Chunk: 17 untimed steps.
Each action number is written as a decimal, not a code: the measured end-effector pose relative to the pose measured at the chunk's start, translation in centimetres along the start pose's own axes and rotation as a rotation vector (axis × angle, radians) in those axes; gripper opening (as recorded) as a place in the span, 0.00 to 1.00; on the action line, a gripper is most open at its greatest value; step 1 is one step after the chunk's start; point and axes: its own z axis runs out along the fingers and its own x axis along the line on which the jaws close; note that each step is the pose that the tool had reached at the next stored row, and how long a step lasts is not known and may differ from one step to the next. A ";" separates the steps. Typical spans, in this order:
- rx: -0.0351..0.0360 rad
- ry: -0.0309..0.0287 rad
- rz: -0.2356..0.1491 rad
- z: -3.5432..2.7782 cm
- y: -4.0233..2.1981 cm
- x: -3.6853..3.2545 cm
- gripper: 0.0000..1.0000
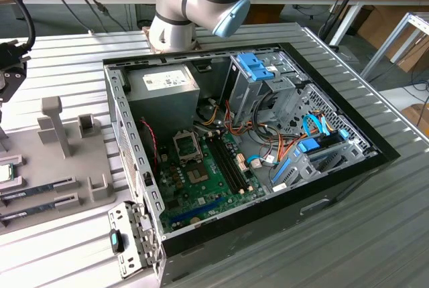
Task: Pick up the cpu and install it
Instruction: 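Reach for the cpu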
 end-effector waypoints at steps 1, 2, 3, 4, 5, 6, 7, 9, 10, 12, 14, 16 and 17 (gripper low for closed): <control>0.0000 0.0000 0.000 0.03 0.00 0.01 0.11; 0.0000 0.0000 0.000 0.05 0.00 0.02 0.11; 0.0000 0.0000 0.000 0.08 -0.01 0.03 0.11; 0.0000 0.0000 0.000 0.11 -0.01 0.04 0.11; 0.0000 0.0000 0.000 0.15 -0.01 0.06 0.11; 0.0000 0.0000 0.000 0.17 -0.01 0.08 0.11; 0.0000 0.0000 0.000 0.22 -0.02 0.10 0.11; 0.0000 0.0000 0.000 0.29 -0.02 0.14 0.11; 0.0000 0.0000 0.000 0.31 -0.02 0.16 0.11; 0.0000 0.0000 0.000 0.38 -0.03 0.20 0.11; 0.0000 0.0000 0.000 0.44 -0.04 0.24 0.11; 0.0000 0.0000 0.000 0.50 -0.04 0.28 0.11; 0.0000 0.0000 0.000 0.52 -0.04 0.29 0.11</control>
